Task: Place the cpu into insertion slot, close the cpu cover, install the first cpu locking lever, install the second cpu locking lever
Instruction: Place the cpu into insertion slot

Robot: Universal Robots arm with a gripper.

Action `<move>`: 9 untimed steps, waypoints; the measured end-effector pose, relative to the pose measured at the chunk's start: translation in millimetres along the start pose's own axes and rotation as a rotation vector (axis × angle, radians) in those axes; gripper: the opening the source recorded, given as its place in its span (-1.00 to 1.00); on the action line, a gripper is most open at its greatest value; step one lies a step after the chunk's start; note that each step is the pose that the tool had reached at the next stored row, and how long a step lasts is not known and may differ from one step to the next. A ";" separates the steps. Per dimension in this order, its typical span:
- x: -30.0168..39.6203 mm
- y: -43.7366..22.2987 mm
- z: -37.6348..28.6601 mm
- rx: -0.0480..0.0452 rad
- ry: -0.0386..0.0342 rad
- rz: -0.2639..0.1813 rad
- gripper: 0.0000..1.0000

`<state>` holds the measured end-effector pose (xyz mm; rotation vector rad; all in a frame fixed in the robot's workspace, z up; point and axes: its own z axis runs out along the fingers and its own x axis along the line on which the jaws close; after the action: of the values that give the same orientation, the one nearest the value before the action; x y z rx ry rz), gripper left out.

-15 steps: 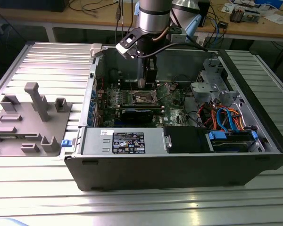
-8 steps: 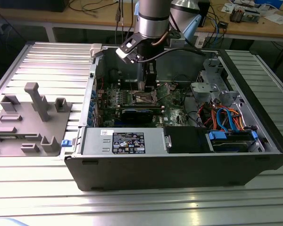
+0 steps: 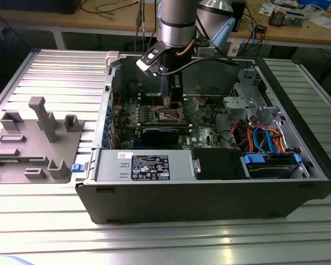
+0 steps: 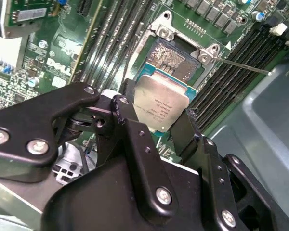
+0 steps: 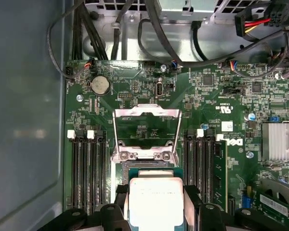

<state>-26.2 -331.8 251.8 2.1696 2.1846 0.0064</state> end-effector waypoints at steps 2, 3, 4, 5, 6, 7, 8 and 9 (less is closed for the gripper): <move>1.7 -0.2 2.9 -0.0001 0.0002 0.000 0.08; 1.9 -0.4 4.1 -0.0004 0.0007 0.000 0.08; 2.0 -0.6 4.9 -0.0009 0.0016 0.000 0.08; 2.0 -0.9 5.5 -0.0013 0.0025 0.000 0.08; 2.0 -1.6 6.2 -0.0017 0.0040 0.001 0.08; 2.2 -1.7 7.2 -0.0022 0.0050 0.000 0.08; 2.2 -1.7 7.5 -0.0020 0.0049 0.000 0.08; 2.2 -1.8 7.4 -0.0020 0.0047 0.000 0.08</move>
<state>-27.6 -329.9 244.3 2.1713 2.1857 0.0137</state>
